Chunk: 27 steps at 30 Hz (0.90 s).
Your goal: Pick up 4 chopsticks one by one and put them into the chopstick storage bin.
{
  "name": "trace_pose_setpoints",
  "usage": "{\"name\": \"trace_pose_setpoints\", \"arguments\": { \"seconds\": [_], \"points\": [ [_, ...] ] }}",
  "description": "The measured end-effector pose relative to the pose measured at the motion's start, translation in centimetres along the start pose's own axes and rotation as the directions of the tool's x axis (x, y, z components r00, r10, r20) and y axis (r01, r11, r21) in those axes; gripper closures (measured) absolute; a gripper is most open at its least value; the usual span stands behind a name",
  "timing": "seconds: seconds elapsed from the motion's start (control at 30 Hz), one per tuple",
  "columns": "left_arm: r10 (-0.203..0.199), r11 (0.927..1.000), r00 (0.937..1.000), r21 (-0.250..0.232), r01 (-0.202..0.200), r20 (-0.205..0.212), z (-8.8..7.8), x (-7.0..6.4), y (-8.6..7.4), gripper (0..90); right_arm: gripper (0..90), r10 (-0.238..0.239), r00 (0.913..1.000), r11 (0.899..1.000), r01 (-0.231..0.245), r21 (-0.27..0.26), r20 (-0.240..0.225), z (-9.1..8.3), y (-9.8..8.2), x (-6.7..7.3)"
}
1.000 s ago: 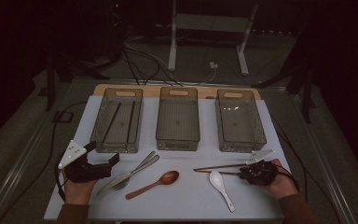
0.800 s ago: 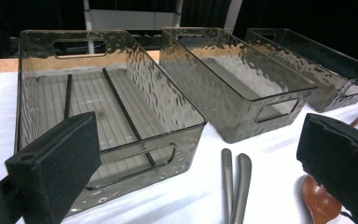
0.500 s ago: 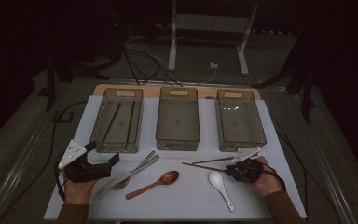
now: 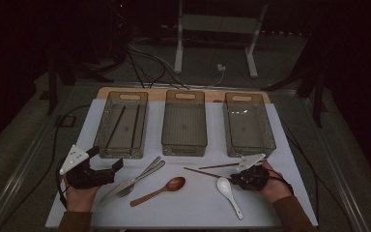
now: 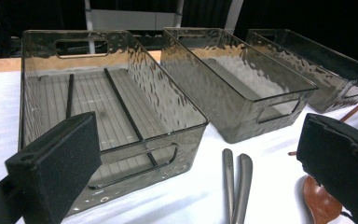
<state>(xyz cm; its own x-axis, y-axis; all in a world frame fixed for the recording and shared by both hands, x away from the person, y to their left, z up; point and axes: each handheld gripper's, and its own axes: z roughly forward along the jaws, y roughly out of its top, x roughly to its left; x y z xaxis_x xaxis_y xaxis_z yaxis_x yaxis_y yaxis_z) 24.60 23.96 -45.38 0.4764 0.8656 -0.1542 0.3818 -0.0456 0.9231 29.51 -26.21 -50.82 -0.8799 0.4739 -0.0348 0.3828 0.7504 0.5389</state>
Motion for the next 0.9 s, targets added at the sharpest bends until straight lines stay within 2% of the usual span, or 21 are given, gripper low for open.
{"name": "trace_pose_setpoints", "arguments": {
  "seconds": [0.2, 0.4, 0.67, 0.77, 0.9],
  "points": [
    [0.004, 1.0000, 1.0000, 0.005, -0.004, 0.001, 0.1, -0.1, 0.0, 0.6, 84.1, -0.048, 0.9987, 0.999, 0.048, 0.006, -0.016, 0.2, 0.5, 0.1],
    [-0.002, 1.0000, 1.0000, 0.002, 0.002, -0.003, 0.0, 0.0, 0.0, 0.6, 84.4, -0.067, 0.9974, 0.998, 0.067, -0.012, -0.027, 0.2, 0.5, 0.1],
    [-0.004, 1.0000, 1.0000, 0.004, 0.004, 0.005, 0.1, -0.1, 0.0, 0.6, 84.5, -0.089, 0.9959, 0.993, 0.088, -0.073, -0.013, -1.3, 0.9, 0.2],
    [-0.004, 1.0000, 0.9999, 0.008, 0.004, 0.012, 0.3, -0.3, 0.0, 0.7, 84.6, -0.083, 0.9966, 0.992, 0.082, -0.098, 0.001, -1.9, 1.2, 0.3],
    [-0.010, 0.9998, 0.9993, 0.016, 0.009, 0.036, 0.6, -0.8, -0.1, 0.7, 84.6, -0.068, 0.9975, 0.985, 0.065, -0.159, -0.015, -2.7, 1.6, 0.5]
  ]
}}
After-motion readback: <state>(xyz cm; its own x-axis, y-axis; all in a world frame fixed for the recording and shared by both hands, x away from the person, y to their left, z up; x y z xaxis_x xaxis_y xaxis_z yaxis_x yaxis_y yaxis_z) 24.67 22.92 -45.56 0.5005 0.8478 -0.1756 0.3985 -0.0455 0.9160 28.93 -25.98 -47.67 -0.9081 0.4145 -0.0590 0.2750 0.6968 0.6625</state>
